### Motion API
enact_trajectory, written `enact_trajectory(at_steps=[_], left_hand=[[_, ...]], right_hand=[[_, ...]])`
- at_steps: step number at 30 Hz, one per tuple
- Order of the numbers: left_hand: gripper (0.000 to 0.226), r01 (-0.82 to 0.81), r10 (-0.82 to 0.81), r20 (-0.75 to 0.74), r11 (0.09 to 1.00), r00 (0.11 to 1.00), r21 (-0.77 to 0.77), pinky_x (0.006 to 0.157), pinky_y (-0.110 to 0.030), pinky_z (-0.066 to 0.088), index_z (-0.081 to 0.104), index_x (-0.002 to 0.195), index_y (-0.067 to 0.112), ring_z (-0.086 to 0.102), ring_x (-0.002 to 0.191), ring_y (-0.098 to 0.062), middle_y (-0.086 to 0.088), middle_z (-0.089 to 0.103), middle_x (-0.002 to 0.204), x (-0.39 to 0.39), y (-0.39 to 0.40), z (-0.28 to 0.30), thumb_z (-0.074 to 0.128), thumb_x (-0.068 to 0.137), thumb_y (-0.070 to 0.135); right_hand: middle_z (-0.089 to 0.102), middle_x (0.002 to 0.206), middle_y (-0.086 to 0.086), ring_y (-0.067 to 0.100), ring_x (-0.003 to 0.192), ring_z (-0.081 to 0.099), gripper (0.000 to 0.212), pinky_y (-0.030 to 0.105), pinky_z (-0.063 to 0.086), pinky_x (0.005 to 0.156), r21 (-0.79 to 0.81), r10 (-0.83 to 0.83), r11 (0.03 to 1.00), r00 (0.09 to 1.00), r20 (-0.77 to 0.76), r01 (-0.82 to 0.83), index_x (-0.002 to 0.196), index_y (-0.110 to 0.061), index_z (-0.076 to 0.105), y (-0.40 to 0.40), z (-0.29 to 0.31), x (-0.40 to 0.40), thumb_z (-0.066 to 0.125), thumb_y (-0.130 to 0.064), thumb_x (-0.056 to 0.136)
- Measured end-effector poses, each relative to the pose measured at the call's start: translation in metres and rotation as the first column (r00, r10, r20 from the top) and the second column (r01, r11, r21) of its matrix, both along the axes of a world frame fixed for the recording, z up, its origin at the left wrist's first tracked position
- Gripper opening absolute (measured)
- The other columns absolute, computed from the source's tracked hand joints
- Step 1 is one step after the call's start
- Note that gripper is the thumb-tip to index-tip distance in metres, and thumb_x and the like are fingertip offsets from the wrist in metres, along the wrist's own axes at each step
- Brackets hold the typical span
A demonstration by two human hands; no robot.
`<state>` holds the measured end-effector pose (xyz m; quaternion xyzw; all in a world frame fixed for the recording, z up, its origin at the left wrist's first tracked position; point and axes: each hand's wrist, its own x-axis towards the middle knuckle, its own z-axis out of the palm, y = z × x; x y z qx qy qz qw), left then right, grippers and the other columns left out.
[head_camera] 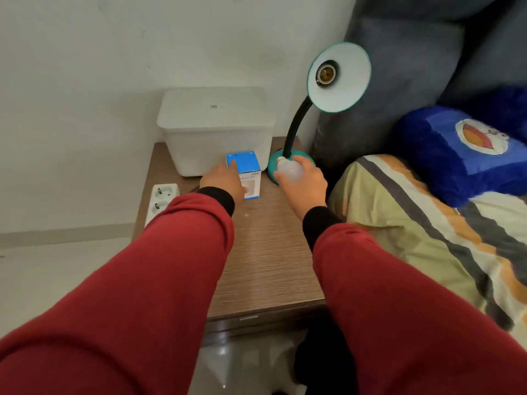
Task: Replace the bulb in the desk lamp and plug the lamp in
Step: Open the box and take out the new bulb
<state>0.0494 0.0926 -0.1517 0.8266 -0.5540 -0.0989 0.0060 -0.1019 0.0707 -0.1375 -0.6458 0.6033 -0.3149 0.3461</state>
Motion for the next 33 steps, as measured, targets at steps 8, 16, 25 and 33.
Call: enact_trajectory(at_steps=[8, 16, 25, 33], left_hand=[[0.067, 0.105, -0.111, -0.014, 0.972, 0.994, -0.21, 0.115, -0.04, 0.027, 0.014, 0.151, 0.015, 0.016, 0.145, -0.025, -0.013, 0.013, 0.157, 0.019, 0.001, -0.042, 0.046, 0.096, 0.036], [0.052, 0.139, -0.164, -0.035, 0.916, 0.986, -0.377, 0.115, -0.035, 0.026, 0.03, 0.147, 0.013, 0.021, 0.144, -0.023, -0.01, 0.021, 0.156, 0.03, -0.002, -0.053, 0.044, 0.098, 0.026], [0.047, 0.072, -0.149, -0.167, 0.914, 0.975, -0.398, 0.117, -0.031, 0.022, 0.035, 0.145, 0.016, 0.023, 0.144, -0.02, -0.005, 0.024, 0.156, 0.033, -0.006, -0.056, 0.043, 0.099, 0.023], [0.057, 0.056, -0.177, -0.275, 0.916, 0.945, -0.396, 0.116, -0.029, 0.022, 0.026, 0.148, 0.018, 0.021, 0.144, -0.017, -0.001, 0.021, 0.157, 0.038, -0.002, -0.048, 0.049, 0.097, 0.026]], right_hand=[[0.056, 0.128, 0.012, 0.027, 0.122, 0.048, 0.056, 0.032, 0.035, 0.102, 0.075, 0.044, 0.996, 0.996, -0.077, -0.038, 0.131, -0.015, 0.049, -0.003, -0.057, 0.021, 0.067, -0.035, 0.082], [0.059, 0.126, 0.008, 0.025, 0.118, 0.052, 0.055, 0.031, 0.037, 0.099, 0.115, 0.035, 0.993, 0.998, -0.059, -0.028, 0.129, -0.016, 0.05, -0.01, -0.078, 0.033, 0.068, -0.037, 0.081], [0.06, 0.125, 0.007, 0.025, 0.117, 0.054, 0.057, 0.031, 0.041, 0.097, 0.202, 0.036, 0.979, 0.999, -0.037, -0.028, 0.128, -0.019, 0.048, -0.014, -0.082, 0.029, 0.071, -0.038, 0.079], [0.047, 0.142, 0.008, 0.022, 0.133, 0.042, 0.072, 0.034, 0.035, 0.109, 0.114, 0.101, 0.989, 0.995, -0.014, -0.099, 0.141, -0.019, 0.039, -0.029, -0.067, 0.033, 0.07, -0.043, 0.08]])
